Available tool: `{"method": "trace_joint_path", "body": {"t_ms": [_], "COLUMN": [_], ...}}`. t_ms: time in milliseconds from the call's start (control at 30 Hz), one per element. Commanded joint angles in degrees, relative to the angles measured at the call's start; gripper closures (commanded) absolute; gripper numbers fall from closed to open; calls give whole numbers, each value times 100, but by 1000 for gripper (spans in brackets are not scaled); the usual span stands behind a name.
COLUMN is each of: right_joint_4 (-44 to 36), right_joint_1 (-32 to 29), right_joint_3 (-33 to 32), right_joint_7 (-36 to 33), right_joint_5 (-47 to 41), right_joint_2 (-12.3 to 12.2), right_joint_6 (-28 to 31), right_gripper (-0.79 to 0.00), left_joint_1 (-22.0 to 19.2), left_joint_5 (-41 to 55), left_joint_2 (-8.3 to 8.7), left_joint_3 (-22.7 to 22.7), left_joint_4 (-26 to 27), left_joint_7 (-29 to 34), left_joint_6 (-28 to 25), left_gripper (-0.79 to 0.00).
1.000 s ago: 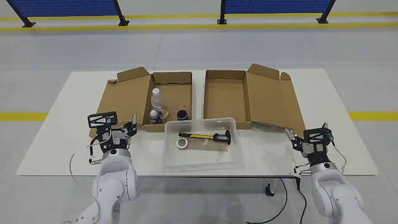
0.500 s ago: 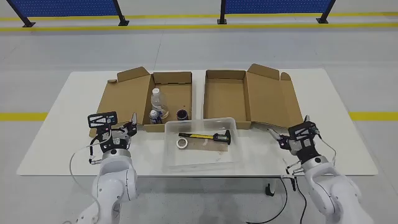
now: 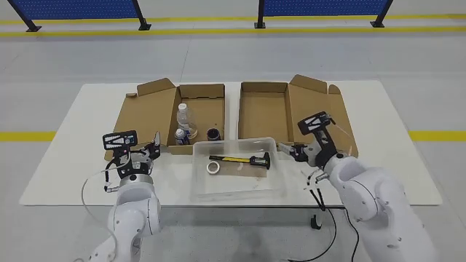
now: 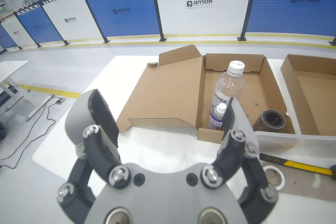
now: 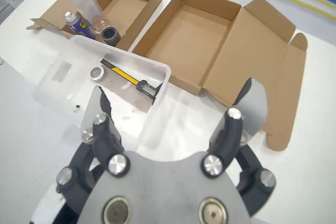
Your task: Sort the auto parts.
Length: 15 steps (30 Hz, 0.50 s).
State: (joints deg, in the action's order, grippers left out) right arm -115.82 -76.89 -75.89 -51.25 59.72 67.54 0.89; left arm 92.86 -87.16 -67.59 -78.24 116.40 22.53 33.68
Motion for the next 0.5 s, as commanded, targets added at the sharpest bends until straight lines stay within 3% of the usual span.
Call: {"method": "trace_joint_path", "body": {"t_ms": [0,467], "right_joint_4": [127,1240], "right_joint_1": [272,1528], "right_joint_3": [196,1358], "right_joint_7": [-112,-130], "right_joint_5": [-234,-1241], "right_joint_2": [48,371], "right_joint_6": [-332,-1366], "right_gripper": [-785,-785], "left_joint_1": [0,0], "left_joint_5": [0,0], "left_joint_2": [0,0], "left_joint_3": [0,0], "left_joint_4": [0,0], "left_joint_7": [0,0], "left_joint_6": [0,0], "left_gripper": [-785,-785]}}
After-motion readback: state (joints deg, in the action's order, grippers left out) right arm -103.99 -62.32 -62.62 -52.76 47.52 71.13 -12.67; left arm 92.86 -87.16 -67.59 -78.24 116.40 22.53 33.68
